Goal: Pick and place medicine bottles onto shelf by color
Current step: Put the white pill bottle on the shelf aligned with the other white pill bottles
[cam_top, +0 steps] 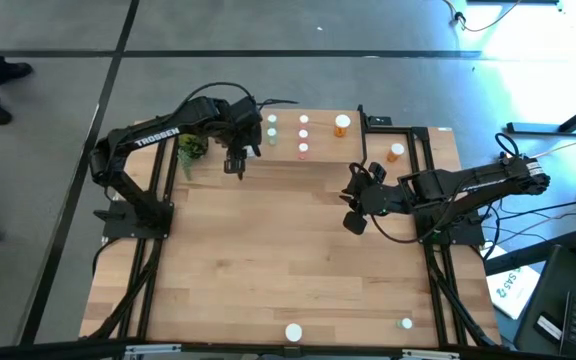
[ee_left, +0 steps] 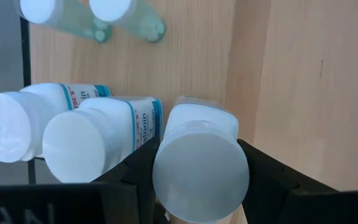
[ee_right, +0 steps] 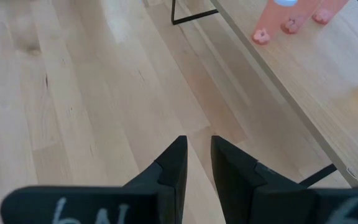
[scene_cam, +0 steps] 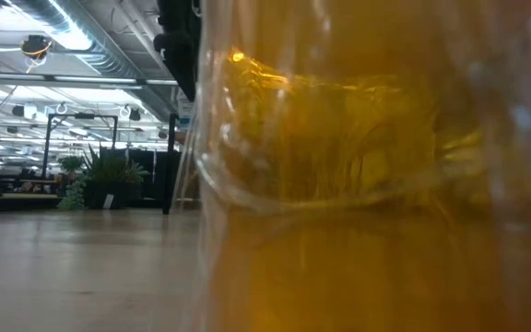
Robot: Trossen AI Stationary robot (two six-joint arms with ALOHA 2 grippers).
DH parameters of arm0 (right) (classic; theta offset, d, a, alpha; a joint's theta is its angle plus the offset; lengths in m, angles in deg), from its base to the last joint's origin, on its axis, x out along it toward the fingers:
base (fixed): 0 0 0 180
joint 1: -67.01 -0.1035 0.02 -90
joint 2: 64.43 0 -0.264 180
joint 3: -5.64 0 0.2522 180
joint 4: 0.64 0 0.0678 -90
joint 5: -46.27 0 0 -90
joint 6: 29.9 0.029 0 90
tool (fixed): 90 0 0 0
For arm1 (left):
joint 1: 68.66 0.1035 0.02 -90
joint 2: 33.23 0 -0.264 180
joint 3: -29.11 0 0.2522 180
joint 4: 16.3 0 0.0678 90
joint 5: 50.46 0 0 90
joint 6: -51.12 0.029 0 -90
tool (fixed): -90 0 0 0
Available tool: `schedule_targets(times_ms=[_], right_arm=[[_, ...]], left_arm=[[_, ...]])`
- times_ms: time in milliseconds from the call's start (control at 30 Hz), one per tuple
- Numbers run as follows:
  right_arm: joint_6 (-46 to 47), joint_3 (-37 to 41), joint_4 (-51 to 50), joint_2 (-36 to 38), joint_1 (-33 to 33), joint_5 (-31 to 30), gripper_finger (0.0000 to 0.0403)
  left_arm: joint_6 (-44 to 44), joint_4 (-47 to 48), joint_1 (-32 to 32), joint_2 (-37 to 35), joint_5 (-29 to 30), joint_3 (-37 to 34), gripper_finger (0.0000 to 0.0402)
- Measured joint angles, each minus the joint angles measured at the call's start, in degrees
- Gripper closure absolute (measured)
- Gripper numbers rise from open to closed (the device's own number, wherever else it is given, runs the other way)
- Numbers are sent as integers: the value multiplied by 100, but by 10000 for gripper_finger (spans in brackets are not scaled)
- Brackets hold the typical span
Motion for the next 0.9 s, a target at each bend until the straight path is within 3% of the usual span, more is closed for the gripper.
schedule_targets(times_ms=[267,900], right_arm=[[4,0,0,0,0,0,328],[4,0,0,0,0,0,328]], left_arm=[[10,-56,3,-1,-26,0,238],[96,-165,6,-1,-5,0,185]])
